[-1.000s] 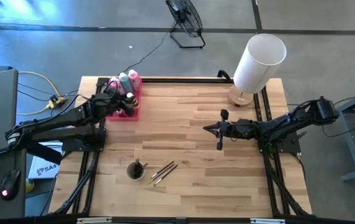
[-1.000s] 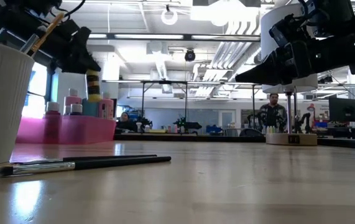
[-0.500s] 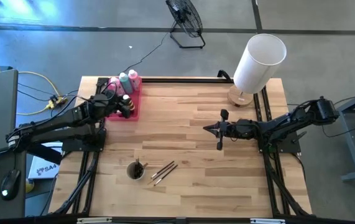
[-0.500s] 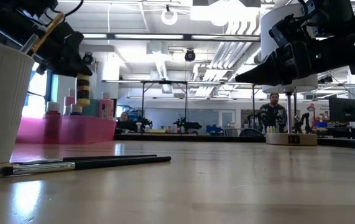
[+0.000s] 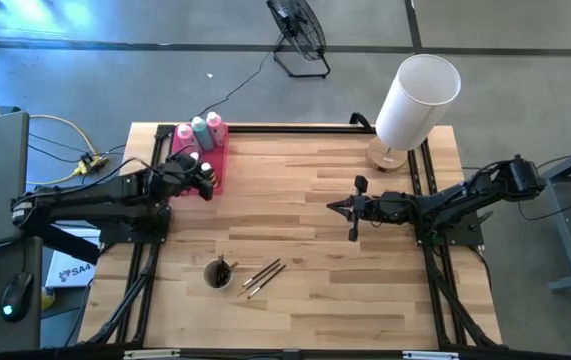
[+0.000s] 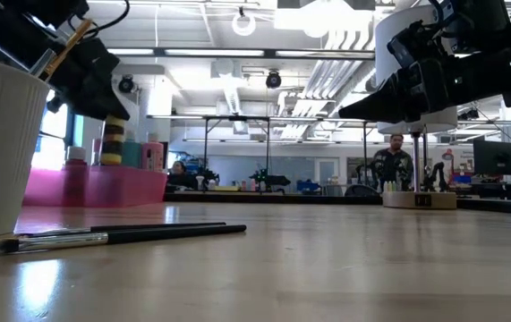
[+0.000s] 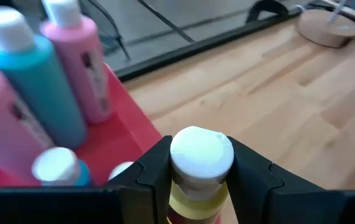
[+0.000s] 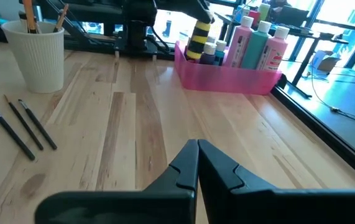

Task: Pick & Place Paint Supplies
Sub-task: Put the small yellow paint bottle into the pink bin

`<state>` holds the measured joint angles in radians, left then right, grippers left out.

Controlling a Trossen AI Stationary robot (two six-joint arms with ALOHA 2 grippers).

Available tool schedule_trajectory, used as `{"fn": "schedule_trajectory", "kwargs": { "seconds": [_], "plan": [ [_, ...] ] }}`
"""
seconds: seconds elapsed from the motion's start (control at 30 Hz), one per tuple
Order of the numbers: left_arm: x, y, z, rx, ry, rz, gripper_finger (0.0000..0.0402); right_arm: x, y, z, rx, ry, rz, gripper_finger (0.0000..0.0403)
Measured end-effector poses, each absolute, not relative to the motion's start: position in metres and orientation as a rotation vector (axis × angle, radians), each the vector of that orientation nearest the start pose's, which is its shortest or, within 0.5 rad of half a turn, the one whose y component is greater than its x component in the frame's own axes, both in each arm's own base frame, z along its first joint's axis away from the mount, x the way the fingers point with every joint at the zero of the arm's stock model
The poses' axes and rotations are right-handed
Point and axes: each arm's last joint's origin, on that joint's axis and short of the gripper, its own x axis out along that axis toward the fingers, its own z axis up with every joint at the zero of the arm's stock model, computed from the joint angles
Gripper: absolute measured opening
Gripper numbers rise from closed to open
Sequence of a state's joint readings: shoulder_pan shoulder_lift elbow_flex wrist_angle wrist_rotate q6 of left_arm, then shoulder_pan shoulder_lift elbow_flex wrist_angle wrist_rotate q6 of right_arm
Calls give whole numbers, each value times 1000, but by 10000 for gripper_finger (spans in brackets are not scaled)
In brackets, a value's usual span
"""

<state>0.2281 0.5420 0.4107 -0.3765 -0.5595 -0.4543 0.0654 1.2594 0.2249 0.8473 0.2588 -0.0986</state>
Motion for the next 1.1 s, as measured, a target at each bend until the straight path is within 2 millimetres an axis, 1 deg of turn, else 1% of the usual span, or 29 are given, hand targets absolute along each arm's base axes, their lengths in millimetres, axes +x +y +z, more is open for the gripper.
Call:
{"fn": "schedule_trajectory", "kwargs": {
  "seconds": [0.1, 0.23, 0.43, 0.53, 0.67, 0.8, 1.1],
  "plan": [
    [120, 36, 222, -290, 312, 921, 120, 210, 6, 157, -128, 194, -184, 2],
    [117, 28, 217, -308, 320, 954, 120, 210, 6, 157, -128, 194, -184, 2],
    [117, 21, 198, -343, 264, 1050, 120, 210, 6, 157, -128, 194, -184, 2],
    [119, 20, 188, -369, 241, 1069, 120, 210, 6, 157, -128, 194, -184, 2],
    [124, 19, 185, -358, 220, 1090, 120, 210, 6, 157, -128, 193, -184, 2],
    [129, 19, 182, -337, 239, 1102, 120, 210, 6, 157, -128, 193, -184, 2],
    [139, 19, 166, -380, 255, 1172, 120, 210, 6, 157, -128, 194, -183, 2]
  ]
}}
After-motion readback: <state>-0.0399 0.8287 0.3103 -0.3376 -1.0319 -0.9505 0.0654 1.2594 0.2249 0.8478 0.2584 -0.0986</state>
